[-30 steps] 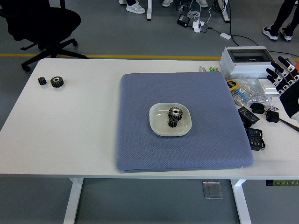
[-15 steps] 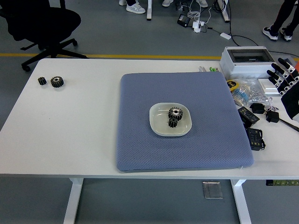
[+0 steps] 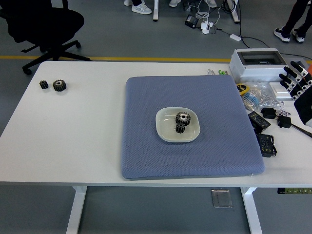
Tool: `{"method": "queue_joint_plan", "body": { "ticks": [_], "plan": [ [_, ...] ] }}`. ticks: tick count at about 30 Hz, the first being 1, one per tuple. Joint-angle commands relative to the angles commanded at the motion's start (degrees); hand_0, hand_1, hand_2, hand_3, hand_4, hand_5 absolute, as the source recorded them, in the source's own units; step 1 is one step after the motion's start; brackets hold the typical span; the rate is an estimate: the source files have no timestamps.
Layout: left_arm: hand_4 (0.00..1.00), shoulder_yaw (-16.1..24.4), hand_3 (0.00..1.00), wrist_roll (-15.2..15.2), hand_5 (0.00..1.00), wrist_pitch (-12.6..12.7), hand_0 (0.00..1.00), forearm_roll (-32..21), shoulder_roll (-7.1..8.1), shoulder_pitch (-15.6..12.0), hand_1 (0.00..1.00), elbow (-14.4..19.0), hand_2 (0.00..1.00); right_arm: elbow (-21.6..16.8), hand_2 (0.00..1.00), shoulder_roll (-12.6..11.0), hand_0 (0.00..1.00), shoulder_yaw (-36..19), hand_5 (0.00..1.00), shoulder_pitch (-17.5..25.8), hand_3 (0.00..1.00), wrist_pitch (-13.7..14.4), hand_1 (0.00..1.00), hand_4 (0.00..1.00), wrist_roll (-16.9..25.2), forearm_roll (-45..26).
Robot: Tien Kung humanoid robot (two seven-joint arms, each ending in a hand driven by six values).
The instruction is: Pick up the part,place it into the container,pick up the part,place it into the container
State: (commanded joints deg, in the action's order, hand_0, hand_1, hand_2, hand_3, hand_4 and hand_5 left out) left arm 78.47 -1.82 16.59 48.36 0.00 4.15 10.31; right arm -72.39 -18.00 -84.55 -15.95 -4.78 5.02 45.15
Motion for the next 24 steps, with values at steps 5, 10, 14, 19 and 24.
{"method": "queue_joint_plan", "body": {
  "ticks": [5,10,14,19,24],
  "plan": [
    [0.738,0.0,0.636,0.0,0.636,0.0,0.674,0.0,0.0,-0.3,0.679,0.0,0.764,0.2,0.877,0.1,0.989,0.0,0.998,0.4,0.891,0.0,0.856,0.998,0.0,-0.1],
    [0.738,0.1,0.635,0.0,0.634,0.1,0.672,0.2,0.0,-0.4,0.679,0.0,0.764,0.1,0.877,0.2,0.989,0.2,0.998,0.3,0.89,-0.1,0.856,0.998,0.0,-0.2],
    [0.738,0.2,0.635,0.0,0.634,0.1,0.672,0.4,0.0,-0.5,0.679,0.0,0.764,0.0,0.877,0.1,0.989,0.1,0.998,0.2,0.89,-0.1,0.856,0.998,0.0,-0.2],
    [0.738,0.3,0.635,0.1,0.634,0.2,0.672,0.4,0.0,-0.5,0.679,0.0,0.76,0.0,0.877,0.0,0.989,-0.2,0.998,0.2,0.888,-0.1,0.856,0.998,0.0,-0.1],
    [0.738,0.2,0.635,0.0,0.632,0.2,0.672,0.3,0.0,-0.5,0.678,0.0,0.76,0.1,0.875,0.1,0.988,-0.3,0.998,0.3,0.887,-0.2,0.855,0.998,-0.2,0.1]
  ]
}}
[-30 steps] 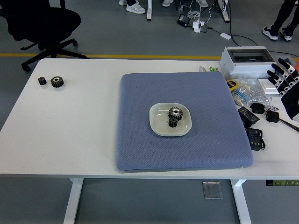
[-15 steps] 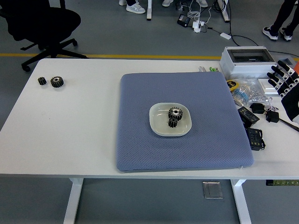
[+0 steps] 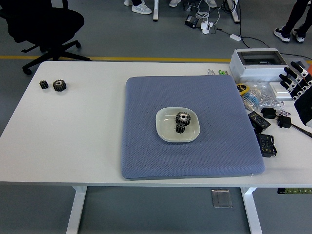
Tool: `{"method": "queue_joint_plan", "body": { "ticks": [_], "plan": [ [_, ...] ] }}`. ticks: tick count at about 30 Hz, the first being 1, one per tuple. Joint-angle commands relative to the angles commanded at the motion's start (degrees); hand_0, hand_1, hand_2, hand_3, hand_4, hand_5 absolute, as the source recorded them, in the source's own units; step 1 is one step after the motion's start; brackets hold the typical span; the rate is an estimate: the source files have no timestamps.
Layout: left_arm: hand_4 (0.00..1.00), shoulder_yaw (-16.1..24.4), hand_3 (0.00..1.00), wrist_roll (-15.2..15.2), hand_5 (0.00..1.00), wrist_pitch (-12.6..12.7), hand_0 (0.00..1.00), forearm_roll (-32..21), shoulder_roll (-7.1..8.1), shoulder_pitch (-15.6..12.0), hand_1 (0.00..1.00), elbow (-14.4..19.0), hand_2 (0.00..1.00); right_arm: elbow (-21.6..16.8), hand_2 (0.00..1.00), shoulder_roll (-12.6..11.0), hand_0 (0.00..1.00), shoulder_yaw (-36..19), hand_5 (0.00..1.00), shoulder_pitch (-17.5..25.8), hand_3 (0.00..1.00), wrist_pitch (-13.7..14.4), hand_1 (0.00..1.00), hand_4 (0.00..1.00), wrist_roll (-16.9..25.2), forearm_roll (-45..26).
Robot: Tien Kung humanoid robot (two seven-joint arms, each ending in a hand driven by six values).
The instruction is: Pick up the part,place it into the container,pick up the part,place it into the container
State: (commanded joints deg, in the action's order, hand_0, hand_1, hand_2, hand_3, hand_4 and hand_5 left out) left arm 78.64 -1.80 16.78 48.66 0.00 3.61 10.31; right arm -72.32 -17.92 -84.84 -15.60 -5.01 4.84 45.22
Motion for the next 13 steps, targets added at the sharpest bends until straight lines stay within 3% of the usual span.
{"method": "queue_joint_plan", "body": {
  "ticks": [13],
  "plan": [
    [0.738,0.0,0.636,0.4,0.63,-0.1,0.673,-0.3,0.0,0.0,0.678,0.0,0.759,0.1,0.868,-0.1,0.963,0.0,0.998,0.1,0.877,-1.4,0.85,0.998,-1.4,0.3]
  ]
}}
